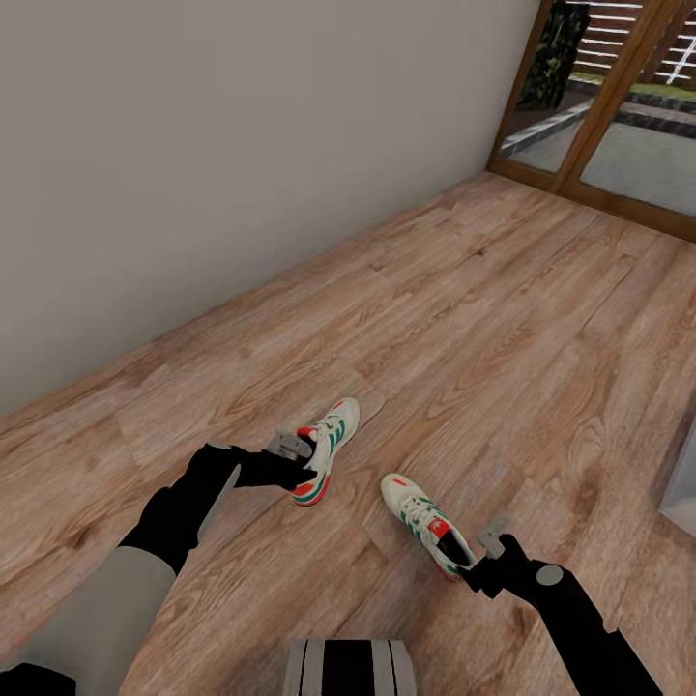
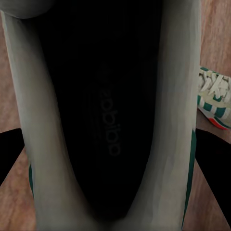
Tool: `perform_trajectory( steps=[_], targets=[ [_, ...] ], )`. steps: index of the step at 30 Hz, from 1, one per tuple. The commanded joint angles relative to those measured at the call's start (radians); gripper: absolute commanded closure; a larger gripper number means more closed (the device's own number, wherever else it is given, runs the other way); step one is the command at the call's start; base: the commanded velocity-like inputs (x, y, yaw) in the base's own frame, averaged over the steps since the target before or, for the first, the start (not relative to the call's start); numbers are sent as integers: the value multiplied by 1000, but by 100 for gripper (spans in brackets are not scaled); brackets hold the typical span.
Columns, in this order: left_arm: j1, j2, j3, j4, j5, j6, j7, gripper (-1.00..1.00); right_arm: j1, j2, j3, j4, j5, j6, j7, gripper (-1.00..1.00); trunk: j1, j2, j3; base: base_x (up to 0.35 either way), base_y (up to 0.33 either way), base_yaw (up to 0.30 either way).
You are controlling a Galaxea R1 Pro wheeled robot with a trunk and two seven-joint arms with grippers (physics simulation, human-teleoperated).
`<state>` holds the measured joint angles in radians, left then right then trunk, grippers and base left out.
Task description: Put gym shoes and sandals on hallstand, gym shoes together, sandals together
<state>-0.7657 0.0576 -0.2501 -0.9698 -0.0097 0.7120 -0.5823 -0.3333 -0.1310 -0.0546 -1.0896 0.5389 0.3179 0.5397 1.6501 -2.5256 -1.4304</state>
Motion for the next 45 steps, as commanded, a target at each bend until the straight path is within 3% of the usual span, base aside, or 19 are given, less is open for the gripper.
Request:
perform_trajectory(
  steps=[1,7,16,24,42,45],
  targets=[
    [0,0,-1,-1,-1,4,-2,100,0,5,0,-1,7,3,-22,-100,0,0,-1,0,0,0],
    [1,-1,-1,-1,-1,4,-2,100,0,12,2,-2,7,1,-53,-100,0,0,-1,0,0,0],
    [0,1,0,-1,-1,4,-3,100,0,13,-1,-23,7,0,-55,-100,4,-2,-42,0,0,0],
    [0,1,-1,-1,-1,4,-4,100,0,13,-2,-28,7,0,-55,-100,4,-2,-54,0,0,0],
    [-1,1,0,-1,-1,4,-4,100,0,13,-2,-33,7,0,-55,-100,12,-7,-144,0,0,0],
    [0,1,0,-1,-1,4,-4,100,0,13,-2,-33,8,0,-55,-100,12,-7,-146,0,0,0]
  ],
)
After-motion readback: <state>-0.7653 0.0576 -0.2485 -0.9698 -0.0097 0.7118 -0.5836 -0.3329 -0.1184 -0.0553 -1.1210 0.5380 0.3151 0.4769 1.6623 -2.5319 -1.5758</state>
